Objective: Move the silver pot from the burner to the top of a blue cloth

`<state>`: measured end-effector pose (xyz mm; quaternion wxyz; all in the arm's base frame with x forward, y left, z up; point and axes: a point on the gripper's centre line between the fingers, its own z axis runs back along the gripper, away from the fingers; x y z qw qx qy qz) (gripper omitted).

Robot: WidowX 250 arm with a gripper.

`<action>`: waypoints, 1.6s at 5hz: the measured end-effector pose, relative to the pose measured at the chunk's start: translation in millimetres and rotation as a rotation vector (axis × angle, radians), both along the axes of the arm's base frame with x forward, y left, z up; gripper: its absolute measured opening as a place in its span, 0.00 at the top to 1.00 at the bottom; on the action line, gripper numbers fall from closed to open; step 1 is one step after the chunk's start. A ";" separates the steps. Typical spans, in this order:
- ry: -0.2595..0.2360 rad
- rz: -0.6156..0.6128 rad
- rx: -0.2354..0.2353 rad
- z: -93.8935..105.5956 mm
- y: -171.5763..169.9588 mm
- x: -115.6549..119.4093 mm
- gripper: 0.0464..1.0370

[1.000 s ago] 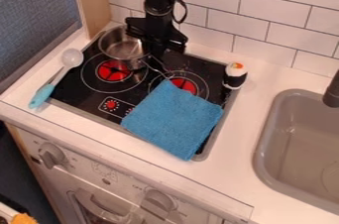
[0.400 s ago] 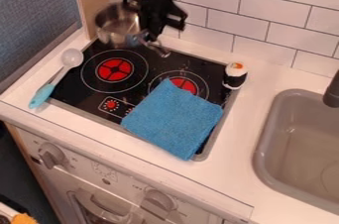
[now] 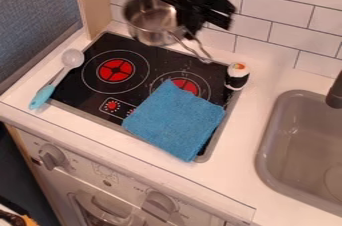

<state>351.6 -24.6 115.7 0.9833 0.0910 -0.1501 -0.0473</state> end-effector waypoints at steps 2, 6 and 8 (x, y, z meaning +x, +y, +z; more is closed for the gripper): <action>0.046 -0.070 0.017 -23.9 -54.8 -50.9 0.97; 0.117 -0.043 -0.018 -92.2 -43.2 -64.9 0.94; 0.150 -0.047 -0.011 -96.6 -39.3 -59.1 0.48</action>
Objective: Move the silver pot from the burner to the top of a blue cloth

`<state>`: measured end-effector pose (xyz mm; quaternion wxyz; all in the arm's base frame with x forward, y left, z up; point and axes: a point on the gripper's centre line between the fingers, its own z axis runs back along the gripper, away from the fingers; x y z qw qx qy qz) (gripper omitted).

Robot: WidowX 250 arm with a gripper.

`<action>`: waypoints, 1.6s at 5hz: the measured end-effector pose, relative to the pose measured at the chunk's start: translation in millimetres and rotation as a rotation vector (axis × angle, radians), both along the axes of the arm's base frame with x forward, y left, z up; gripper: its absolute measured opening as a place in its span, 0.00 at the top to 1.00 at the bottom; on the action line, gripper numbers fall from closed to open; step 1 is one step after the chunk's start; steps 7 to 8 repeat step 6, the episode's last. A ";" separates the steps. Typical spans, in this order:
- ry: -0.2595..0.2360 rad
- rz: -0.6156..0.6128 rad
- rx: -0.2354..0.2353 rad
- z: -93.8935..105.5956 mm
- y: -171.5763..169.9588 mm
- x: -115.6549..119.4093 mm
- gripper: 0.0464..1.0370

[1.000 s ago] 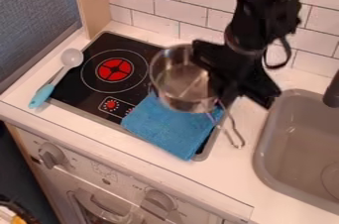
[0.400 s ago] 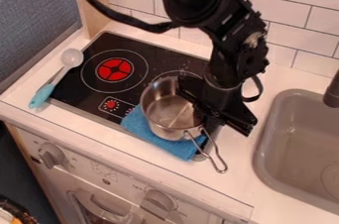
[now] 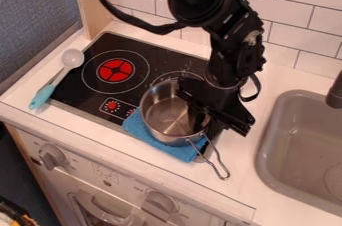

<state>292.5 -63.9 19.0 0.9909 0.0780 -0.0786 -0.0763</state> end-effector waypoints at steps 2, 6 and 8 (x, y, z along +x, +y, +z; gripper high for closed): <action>0.024 -0.021 0.006 0.6 -1.1 1.6 0.02; -0.137 -0.192 -0.108 77.2 -8.1 5.0 0.04; -0.137 -0.192 -0.108 77.2 -8.1 5.0 0.04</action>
